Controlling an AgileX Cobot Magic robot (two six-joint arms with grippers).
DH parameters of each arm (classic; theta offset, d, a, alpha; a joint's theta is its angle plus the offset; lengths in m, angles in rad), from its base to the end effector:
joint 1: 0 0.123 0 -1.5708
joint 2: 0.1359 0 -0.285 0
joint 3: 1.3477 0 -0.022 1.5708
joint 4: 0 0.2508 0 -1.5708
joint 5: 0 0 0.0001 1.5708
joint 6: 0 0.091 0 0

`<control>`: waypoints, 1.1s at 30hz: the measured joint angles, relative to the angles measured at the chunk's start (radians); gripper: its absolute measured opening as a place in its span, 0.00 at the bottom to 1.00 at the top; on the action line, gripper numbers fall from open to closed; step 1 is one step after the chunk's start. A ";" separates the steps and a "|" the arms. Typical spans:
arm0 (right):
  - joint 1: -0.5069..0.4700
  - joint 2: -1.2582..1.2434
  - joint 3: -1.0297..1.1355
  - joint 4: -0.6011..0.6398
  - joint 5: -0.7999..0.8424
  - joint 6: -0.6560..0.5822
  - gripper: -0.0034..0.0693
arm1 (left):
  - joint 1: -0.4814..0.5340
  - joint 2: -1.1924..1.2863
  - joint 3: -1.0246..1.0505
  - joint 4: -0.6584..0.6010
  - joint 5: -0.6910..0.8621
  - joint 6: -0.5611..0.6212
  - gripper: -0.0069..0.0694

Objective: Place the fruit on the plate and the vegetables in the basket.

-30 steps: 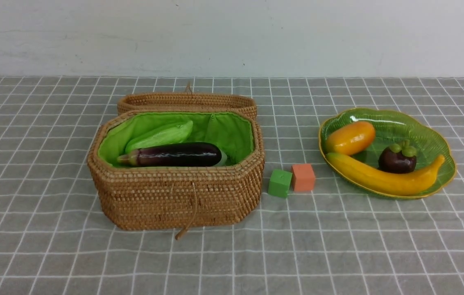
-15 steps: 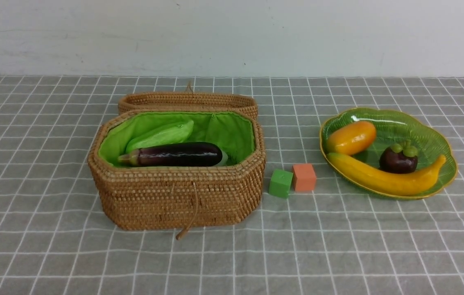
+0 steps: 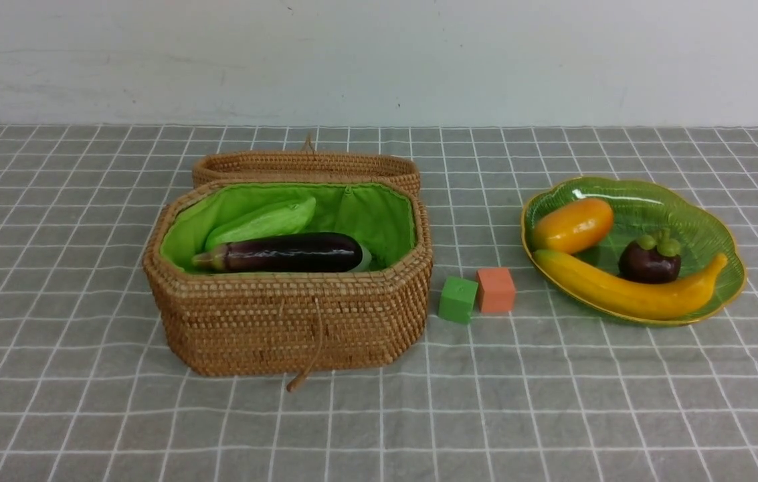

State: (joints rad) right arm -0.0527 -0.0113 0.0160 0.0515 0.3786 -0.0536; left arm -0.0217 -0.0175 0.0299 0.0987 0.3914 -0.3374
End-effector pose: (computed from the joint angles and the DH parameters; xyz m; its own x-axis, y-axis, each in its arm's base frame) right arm 0.0524 -0.0010 0.1744 -0.2911 0.0096 -0.9566 0.0328 0.9995 0.0000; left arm 0.0519 0.0023 0.1691 -0.2969 -0.2371 -0.9250 -0.0891 0.9713 -0.2204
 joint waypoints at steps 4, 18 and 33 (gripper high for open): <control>0.000 0.000 0.000 0.000 0.000 0.000 0.09 | 0.000 0.000 0.000 0.000 0.000 0.000 0.40; 0.000 0.000 0.000 0.000 0.000 0.000 0.12 | 0.001 0.000 0.001 0.000 -0.001 0.000 0.40; 0.000 0.000 0.000 0.000 0.001 0.000 0.15 | 0.002 0.000 0.001 0.000 -0.001 0.000 0.40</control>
State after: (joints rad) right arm -0.0527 -0.0113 0.0160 0.0515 0.3796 -0.0536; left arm -0.0198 -0.0175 0.0306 0.0987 0.3904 -0.3374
